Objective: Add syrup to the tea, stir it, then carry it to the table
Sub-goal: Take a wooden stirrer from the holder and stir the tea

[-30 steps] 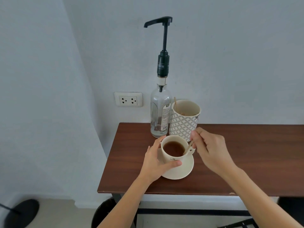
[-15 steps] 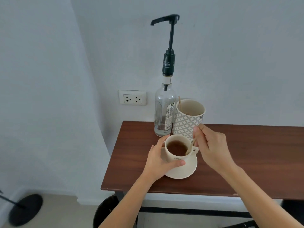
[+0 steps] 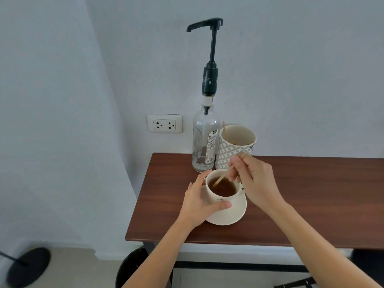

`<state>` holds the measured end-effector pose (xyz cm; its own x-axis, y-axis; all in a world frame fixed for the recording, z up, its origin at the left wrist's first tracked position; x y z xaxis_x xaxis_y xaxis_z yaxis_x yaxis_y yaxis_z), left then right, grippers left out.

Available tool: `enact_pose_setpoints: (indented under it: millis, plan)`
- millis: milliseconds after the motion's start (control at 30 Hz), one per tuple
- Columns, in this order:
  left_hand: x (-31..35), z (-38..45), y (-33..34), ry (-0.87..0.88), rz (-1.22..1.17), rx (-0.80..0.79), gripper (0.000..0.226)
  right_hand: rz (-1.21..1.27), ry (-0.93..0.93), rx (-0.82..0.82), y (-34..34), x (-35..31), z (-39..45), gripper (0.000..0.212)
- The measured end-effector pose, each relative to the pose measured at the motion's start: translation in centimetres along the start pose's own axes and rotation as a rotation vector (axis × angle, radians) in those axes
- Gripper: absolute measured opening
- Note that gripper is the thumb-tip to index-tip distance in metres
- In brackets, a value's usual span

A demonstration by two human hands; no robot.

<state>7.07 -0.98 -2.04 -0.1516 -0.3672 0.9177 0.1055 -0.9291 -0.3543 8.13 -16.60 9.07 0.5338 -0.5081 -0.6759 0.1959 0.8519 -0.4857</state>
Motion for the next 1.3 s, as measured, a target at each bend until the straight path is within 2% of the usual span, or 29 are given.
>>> enact_pose_setpoints:
  millis: [167,300,367,467,633,700,800,933,1000,1100,1233,1300]
  plan:
    - [0.1,0.0,-0.1,0.001,0.004,0.009,0.089,-0.235,-0.078,0.024,-0.9,0.8,0.9,0.037]
    - [0.0,0.0,-0.1,-0.002,0.003,0.001,0.088,-0.008,0.027,-0.045,0.4,0.0,0.4,0.030]
    - [0.0,0.0,-0.1,-0.005,0.013,-0.004,0.085,-0.058,-0.013,-0.009,0.3,0.1,0.9,0.029]
    - [0.1,0.0,-0.1,-0.001,0.012,0.009,0.087,-0.262,-0.041,0.016,-0.4,0.9,1.4,0.036]
    - [-0.1,0.0,-0.1,-0.009,0.009,0.001,0.086,-0.021,0.058,-0.073,0.8,-0.1,0.9,0.030]
    - [0.0,0.0,-0.1,-0.007,0.005,0.009,0.088,-0.104,0.002,-0.027,0.5,0.2,1.4,0.028]
    - [0.1,0.0,-0.1,-0.009,0.006,0.012,0.090,-0.281,-0.020,-0.017,-0.1,1.0,1.5,0.038]
    - [-0.1,0.0,0.0,-0.017,0.012,0.000,0.090,-0.048,0.002,-0.066,0.9,-0.6,1.0,0.031]
    - [-0.1,-0.1,0.0,-0.020,0.006,0.002,0.091,-0.109,-0.037,-0.016,0.5,-0.2,1.4,0.028]
    - [0.1,-0.1,-0.1,-0.017,0.001,0.012,0.091,-0.272,0.004,-0.023,-0.1,0.8,1.7,0.034]
    - [0.0,-0.1,-0.1,-0.019,0.003,0.006,0.092,-0.068,0.015,-0.079,1.0,-0.2,1.1,0.032]
    - [0.1,-0.1,-0.1,-0.018,0.005,0.008,0.091,-0.142,-0.014,-0.023,0.7,0.2,1.4,0.033]
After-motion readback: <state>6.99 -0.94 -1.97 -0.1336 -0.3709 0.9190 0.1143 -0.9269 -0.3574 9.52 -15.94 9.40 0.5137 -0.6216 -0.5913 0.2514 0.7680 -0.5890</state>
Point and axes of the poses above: each hand's wrist, its own z-axis towards the middle knuckle, its own y-axis out of the palm, x = y × z, the point moved 5 cm from there along z, towards the middle knuckle, and after that the axes turned 4 degrees about x, right-handed, at the moved point
